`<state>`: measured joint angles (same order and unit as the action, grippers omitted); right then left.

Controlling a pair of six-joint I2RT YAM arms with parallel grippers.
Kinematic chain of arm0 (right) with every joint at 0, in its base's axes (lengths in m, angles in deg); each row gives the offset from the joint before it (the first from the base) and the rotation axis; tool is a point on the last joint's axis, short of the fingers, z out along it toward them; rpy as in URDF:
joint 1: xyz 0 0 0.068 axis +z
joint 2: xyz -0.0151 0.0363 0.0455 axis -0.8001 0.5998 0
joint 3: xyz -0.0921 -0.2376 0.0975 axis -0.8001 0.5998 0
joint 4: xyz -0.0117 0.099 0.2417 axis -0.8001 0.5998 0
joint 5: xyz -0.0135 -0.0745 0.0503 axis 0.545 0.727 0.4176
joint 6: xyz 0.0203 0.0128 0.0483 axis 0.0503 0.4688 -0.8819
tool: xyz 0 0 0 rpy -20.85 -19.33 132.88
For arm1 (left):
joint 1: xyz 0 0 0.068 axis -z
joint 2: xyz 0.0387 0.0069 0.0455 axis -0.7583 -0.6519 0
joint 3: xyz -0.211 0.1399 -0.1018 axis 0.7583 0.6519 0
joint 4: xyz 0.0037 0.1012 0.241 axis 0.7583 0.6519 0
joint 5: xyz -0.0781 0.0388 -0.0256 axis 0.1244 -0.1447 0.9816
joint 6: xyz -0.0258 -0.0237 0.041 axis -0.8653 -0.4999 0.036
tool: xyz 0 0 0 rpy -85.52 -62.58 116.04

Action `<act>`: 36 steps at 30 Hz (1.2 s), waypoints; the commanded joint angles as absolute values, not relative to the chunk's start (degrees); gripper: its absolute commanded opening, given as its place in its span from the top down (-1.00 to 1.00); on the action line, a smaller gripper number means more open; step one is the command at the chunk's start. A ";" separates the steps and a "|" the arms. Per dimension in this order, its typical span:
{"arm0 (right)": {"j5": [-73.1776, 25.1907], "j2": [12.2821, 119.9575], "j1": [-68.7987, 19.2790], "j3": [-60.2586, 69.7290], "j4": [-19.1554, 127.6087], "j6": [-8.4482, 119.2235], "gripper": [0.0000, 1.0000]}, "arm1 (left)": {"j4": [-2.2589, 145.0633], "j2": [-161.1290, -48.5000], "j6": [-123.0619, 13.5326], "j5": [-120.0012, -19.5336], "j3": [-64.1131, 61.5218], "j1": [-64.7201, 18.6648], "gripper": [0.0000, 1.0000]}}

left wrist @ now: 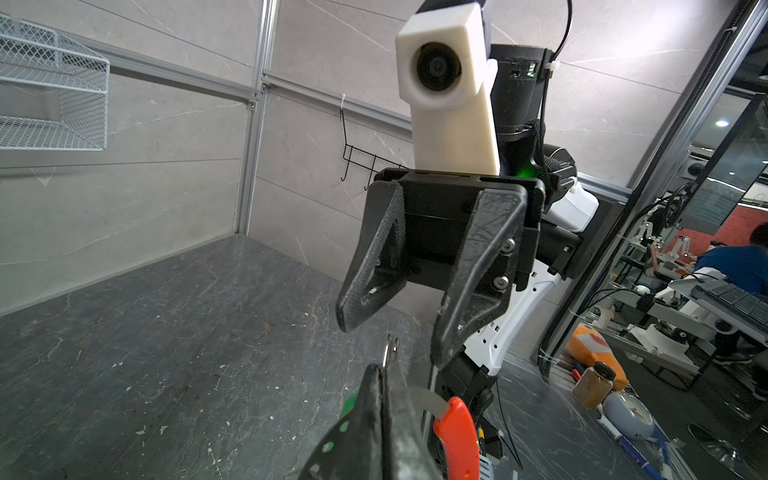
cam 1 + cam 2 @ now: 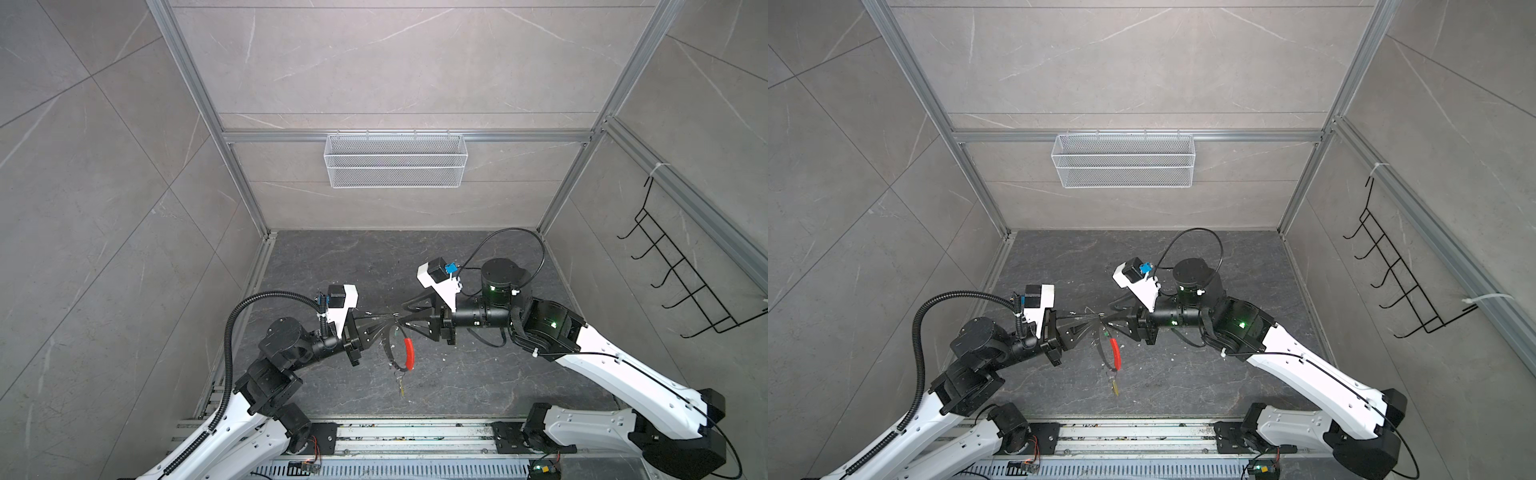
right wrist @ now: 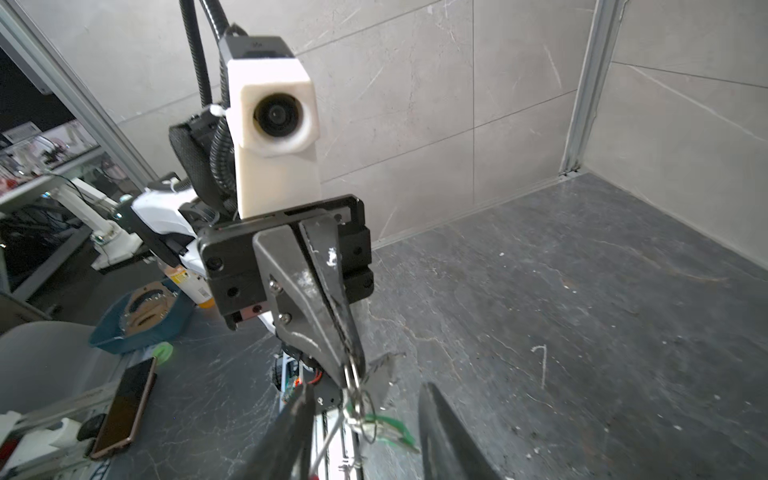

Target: Remove the keys from the keyring

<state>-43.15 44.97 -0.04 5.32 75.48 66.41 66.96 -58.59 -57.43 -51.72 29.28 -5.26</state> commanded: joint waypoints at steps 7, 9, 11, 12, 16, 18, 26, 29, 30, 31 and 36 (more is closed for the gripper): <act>-47.13 45.97 -0.29 7.17 71.66 63.84 0.48 | 62.06 -57.23 -56.61 -53.64 28.51 -5.33 1.00; -47.61 46.38 -0.24 7.20 71.43 63.70 0.49 | 61.74 -57.30 -56.76 -53.74 28.59 -5.34 1.00; -48.11 46.68 -0.25 7.22 71.04 63.55 0.54 | 61.48 -57.38 -56.88 -53.74 28.69 -5.34 1.00; -48.21 46.78 -0.30 7.35 70.86 63.43 0.59 | 61.39 -57.50 -57.03 -53.58 28.60 -5.36 1.00; -47.96 46.66 -0.36 7.46 71.11 63.22 0.94 | 62.05 -57.87 -57.56 -53.07 28.27 -5.33 1.00; -47.98 46.58 -0.81 6.98 73.14 63.45 1.00 | 64.50 -57.90 -57.87 -53.03 27.29 -5.30 1.00; -49.15 47.52 -3.57 2.70 90.51 69.87 1.00 | 82.06 -59.00 -56.58 -49.59 20.95 -5.34 0.36; -49.20 48.82 -3.65 0.69 96.27 73.05 1.00 | 88.02 -61.97 -56.13 -45.78 17.80 -5.35 0.35; -49.41 49.17 -3.68 0.13 97.44 73.75 1.00 | 89.37 -62.87 -56.05 -45.04 17.11 -5.35 0.34; -50.11 49.62 -3.63 -0.44 98.54 74.37 1.00 | 90.49 -63.70 -56.01 -44.29 16.46 -5.36 0.34; -51.70 50.68 -3.71 -2.91 101.38 75.83 1.00 | 95.55 -66.75 -55.08 -42.46 13.47 -5.32 0.29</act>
<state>-49.56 50.09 -3.56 -0.03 97.42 72.99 90.45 -65.43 -56.86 -45.75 16.12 -5.31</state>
